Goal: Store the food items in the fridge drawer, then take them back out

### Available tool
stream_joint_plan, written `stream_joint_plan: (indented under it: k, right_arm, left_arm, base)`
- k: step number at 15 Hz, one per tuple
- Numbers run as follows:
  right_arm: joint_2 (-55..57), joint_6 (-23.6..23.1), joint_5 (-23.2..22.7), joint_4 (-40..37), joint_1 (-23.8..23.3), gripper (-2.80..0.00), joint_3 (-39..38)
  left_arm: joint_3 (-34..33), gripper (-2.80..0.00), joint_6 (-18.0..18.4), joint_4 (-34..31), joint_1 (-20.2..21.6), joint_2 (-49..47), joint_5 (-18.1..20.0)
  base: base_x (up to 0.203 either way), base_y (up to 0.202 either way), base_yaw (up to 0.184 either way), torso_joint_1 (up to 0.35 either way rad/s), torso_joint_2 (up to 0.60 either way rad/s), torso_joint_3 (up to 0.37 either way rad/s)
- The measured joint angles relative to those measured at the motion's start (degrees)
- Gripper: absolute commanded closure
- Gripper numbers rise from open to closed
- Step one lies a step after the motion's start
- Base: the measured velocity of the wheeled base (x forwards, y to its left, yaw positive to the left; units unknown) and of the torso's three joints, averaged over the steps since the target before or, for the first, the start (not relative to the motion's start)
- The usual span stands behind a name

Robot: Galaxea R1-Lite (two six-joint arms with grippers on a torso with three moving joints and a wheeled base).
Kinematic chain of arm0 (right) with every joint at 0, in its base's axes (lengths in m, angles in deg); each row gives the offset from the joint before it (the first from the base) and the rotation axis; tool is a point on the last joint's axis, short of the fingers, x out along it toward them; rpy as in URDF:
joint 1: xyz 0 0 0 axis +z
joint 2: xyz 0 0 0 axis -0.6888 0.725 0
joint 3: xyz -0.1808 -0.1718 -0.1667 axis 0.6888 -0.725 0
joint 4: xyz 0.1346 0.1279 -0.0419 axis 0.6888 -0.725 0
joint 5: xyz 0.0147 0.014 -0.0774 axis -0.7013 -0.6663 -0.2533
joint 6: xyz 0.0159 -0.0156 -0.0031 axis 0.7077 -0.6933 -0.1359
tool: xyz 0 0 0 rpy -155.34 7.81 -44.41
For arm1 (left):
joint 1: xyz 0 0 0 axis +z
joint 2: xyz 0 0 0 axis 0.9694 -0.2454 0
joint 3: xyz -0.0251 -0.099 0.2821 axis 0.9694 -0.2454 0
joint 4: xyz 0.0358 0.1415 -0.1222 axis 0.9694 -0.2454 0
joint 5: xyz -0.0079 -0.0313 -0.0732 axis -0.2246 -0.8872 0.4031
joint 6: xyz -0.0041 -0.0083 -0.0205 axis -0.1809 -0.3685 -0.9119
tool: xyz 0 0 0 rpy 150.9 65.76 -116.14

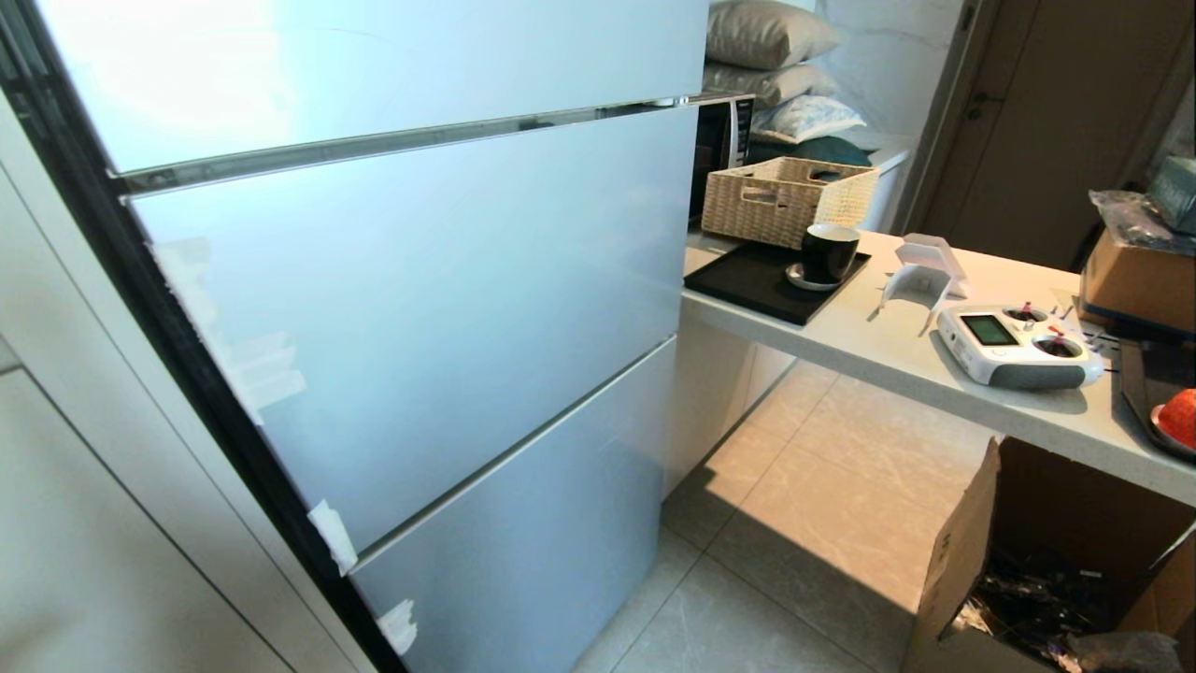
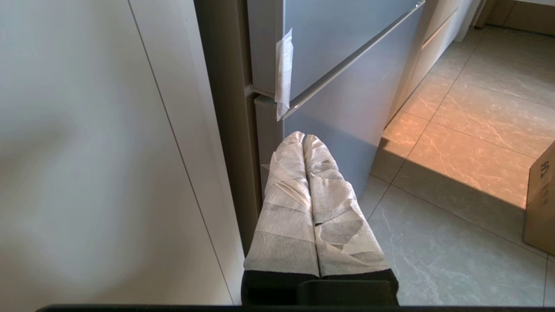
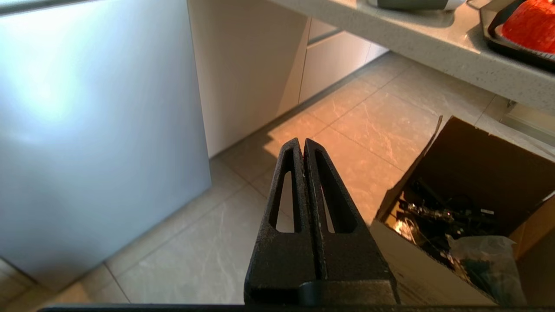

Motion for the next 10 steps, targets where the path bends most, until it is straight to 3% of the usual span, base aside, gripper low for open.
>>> stream_joint_plan:
  k: [10]
  right_arm:
    - [-1.50, 3.37, 0.24, 0.16, -0.22, 0.00, -0.30]
  left_arm:
    - [0.00, 0.00, 0.00, 0.00, -0.02, 0.00, 0.01]
  base:
    - [0.000, 0.000, 0.000, 0.000, 0.00, 0.000]
